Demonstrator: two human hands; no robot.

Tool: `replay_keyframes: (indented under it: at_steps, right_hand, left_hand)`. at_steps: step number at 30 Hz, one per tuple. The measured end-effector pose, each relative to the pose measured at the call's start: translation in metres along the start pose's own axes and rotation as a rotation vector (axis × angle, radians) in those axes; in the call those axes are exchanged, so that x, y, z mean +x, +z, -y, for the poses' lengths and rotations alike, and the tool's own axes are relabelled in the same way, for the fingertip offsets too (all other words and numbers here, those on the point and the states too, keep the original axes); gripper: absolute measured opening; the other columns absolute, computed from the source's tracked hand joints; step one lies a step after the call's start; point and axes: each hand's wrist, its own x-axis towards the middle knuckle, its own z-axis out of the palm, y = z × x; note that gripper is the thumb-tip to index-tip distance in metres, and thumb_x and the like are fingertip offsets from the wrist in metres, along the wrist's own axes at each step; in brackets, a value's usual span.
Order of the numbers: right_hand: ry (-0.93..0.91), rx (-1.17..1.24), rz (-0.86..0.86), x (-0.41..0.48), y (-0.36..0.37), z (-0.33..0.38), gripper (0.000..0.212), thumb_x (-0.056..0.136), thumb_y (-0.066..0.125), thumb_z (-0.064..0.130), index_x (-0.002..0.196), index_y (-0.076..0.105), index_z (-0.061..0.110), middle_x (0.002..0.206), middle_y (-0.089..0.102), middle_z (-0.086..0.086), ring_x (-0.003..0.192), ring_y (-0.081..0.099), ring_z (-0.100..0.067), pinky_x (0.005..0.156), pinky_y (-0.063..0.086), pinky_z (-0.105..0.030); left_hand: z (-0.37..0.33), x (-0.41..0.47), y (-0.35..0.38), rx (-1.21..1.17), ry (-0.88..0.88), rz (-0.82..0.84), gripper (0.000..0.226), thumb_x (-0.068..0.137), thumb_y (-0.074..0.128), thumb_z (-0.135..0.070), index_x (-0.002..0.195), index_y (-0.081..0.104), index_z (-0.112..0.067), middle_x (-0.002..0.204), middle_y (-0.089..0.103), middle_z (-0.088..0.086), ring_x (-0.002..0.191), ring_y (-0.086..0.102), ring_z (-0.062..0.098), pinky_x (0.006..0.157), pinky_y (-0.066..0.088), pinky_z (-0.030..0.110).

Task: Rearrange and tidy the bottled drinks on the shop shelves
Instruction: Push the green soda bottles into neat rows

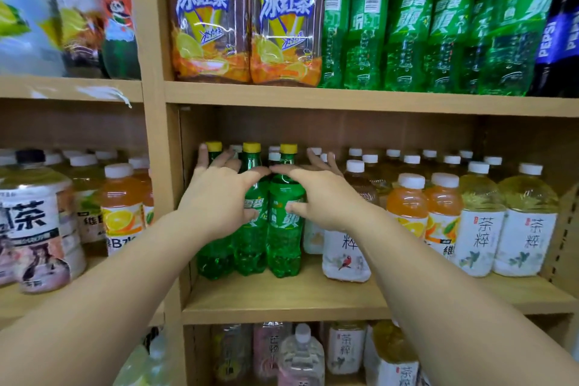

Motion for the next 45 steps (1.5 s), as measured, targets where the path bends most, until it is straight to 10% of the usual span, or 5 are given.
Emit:
replay_keyframes:
  at_steps: [6, 10, 32, 41, 45]
  right_hand:
    - [0.002, 0.053, -0.097, -0.013, 0.004, 0.001, 0.069, 0.091, 0.072, 0.04, 0.148, 0.035, 0.05, 0.118, 0.055, -0.005, 0.139, 0.038, -0.034, 0.105, 0.038, -0.041]
    - [0.01, 0.113, -0.098, -0.023, 0.003, 0.004, 0.067, 0.091, 0.073, 0.037, 0.146, 0.037, 0.052, 0.113, 0.049, -0.001, 0.112, 0.054, -0.026, 0.091, 0.049, -0.038]
    - [-0.125, 0.343, -0.321, -0.08, -0.007, 0.014, 0.049, 0.098, 0.066, 0.027, 0.14, 0.045, 0.04, 0.149, 0.029, 0.0, 0.076, 0.044, -0.004, 0.081, 0.033, -0.02]
    - [-0.261, 0.506, -0.597, -0.137, -0.141, -0.016, 0.04, 0.095, 0.064, 0.032, 0.132, 0.053, 0.045, 0.138, 0.046, -0.002, 0.134, 0.039, -0.008, 0.107, 0.031, -0.015]
    - [-0.285, 0.455, -0.729, -0.149, -0.204, -0.046, 0.042, 0.094, 0.063, 0.029, 0.13, 0.049, 0.047, 0.137, 0.053, 0.005, 0.133, 0.043, -0.003, 0.108, 0.029, -0.01]
  left_hand:
    - [0.002, -0.02, 0.007, -0.135, 0.085, -0.174, 0.074, 0.079, 0.075, -0.056, 0.144, 0.045, -0.041, 0.114, 0.055, 0.006, 0.121, 0.048, 0.032, 0.112, 0.033, 0.051]
    - [-0.01, -0.034, 0.009, -0.345, 0.009, -0.14, 0.079, 0.084, 0.078, -0.042, 0.151, 0.035, -0.042, 0.139, 0.045, 0.01, 0.119, 0.054, 0.032, 0.098, 0.048, 0.043]
    - [-0.048, -0.074, -0.003, -0.71, -0.1, -0.361, 0.07, 0.08, 0.083, -0.017, 0.131, 0.044, -0.044, 0.133, 0.036, 0.0, 0.114, 0.052, 0.025, 0.086, 0.055, 0.04]
    - [-0.09, -0.043, -0.147, -0.697, 0.09, -0.656, 0.073, 0.075, 0.077, -0.034, 0.139, 0.045, -0.049, 0.121, 0.049, -0.002, 0.113, 0.048, 0.003, 0.101, 0.036, 0.011]
    - [-0.116, -0.008, -0.191, -0.902, 0.134, -0.666, 0.078, 0.079, 0.078, -0.033, 0.145, 0.04, -0.052, 0.142, 0.05, -0.016, 0.134, 0.051, 0.01, 0.111, 0.043, 0.044]
